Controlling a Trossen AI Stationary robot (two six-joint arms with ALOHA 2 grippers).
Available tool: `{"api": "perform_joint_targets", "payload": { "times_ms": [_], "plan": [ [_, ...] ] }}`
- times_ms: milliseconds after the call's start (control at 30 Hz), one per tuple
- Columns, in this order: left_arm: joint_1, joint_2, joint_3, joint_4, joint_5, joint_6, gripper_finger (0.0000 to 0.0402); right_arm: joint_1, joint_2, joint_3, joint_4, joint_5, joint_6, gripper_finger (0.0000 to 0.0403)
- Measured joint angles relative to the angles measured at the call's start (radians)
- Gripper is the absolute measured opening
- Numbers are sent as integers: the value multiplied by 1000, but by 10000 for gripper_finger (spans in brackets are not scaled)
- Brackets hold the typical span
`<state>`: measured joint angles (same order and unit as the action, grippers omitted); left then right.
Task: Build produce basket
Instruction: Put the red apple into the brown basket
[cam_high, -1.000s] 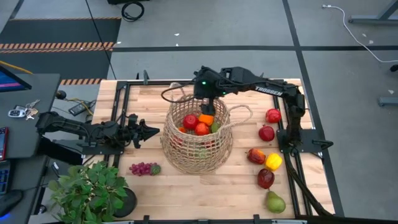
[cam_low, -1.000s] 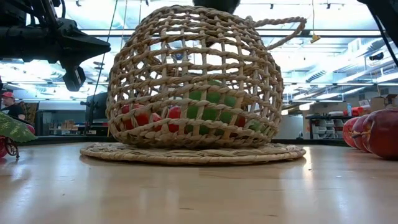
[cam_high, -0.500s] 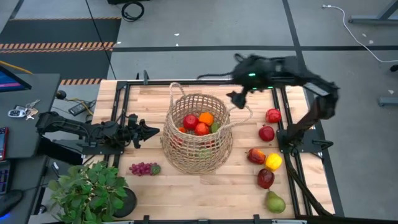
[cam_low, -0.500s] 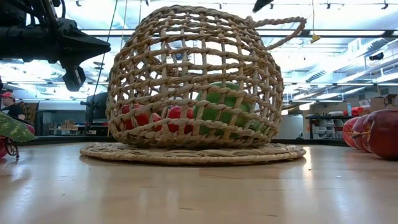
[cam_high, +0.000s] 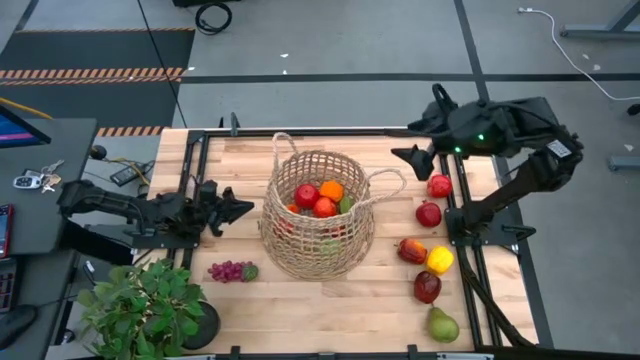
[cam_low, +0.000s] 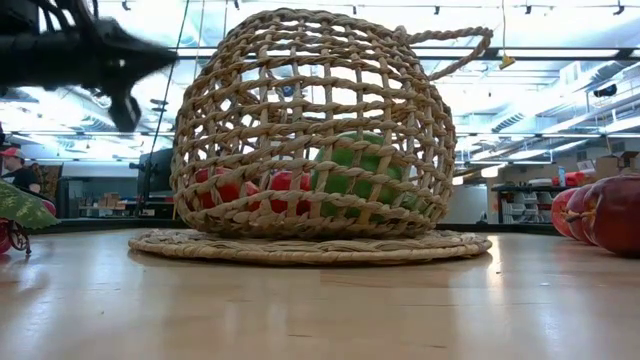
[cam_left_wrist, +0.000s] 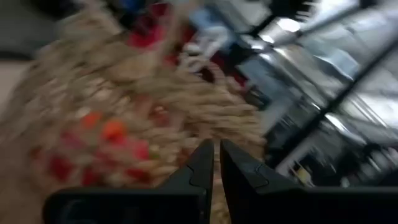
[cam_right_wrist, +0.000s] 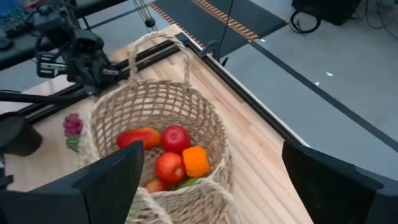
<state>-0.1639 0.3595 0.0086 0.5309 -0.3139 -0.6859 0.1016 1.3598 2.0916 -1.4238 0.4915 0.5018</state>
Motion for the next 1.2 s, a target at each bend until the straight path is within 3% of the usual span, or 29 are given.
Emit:
{"api": "perform_joint_targets", "payload": {
  "times_ms": [133, 233, 567, 833, 1200],
  "plan": [
    [-14, 0, 0, 124, 106, 221, 32, 84, 2, 0, -27, 46, 58, 386],
    [-16, 0, 0, 126, 152, 307, 26, 143, 13, 0, -34, 67, 89, 386],
    [-13, -40, 0, 57, 187, 350, 32, 335, 29, -38, -96, 105, 279, 386],
    [-13, -161, 0, -20, 187, 341, 24, 476, 22, -240, -111, 136, 505, 378],
    [-13, -171, 0, -72, 187, 338, 34, 588, 23, -528, 119, 45, 642, 370]
  ]
}}
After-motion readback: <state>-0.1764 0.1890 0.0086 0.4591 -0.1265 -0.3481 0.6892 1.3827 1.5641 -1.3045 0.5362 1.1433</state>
